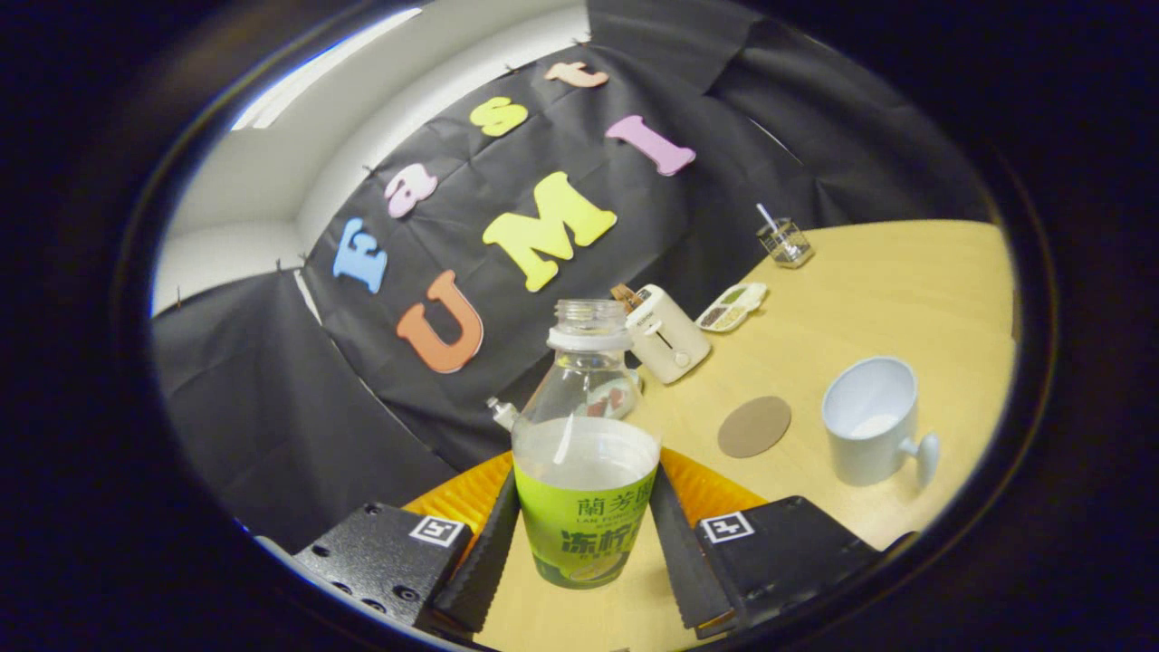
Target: Take the bottle from table, then pour the juice into the cup, finally place the bottle on the coaster
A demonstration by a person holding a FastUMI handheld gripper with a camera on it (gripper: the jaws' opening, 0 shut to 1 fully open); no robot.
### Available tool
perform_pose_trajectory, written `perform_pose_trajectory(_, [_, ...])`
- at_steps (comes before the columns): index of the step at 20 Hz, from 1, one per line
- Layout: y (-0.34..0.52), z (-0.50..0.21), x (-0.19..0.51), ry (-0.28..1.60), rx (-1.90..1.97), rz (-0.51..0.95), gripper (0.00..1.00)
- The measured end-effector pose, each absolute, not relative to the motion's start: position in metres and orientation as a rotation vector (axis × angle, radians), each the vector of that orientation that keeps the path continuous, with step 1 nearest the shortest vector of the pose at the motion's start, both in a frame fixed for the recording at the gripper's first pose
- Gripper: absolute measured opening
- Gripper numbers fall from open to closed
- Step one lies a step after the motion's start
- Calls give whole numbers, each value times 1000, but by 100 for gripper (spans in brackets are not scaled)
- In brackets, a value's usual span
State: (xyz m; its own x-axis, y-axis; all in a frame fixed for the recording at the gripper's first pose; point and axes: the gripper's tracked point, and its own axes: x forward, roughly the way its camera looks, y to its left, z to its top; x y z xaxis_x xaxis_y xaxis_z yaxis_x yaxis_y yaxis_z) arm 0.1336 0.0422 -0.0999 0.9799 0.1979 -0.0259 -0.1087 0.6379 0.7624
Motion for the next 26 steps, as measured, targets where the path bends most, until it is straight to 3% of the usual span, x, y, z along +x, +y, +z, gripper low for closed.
perform_pose_trajectory(13, [18,-69,123,84,1611,329,79])
perform_pose_trajectory(19, [7,-40,123,41,1723,377,79])
perform_pose_trajectory(26, [-13,-56,129,74,1881,347,79])
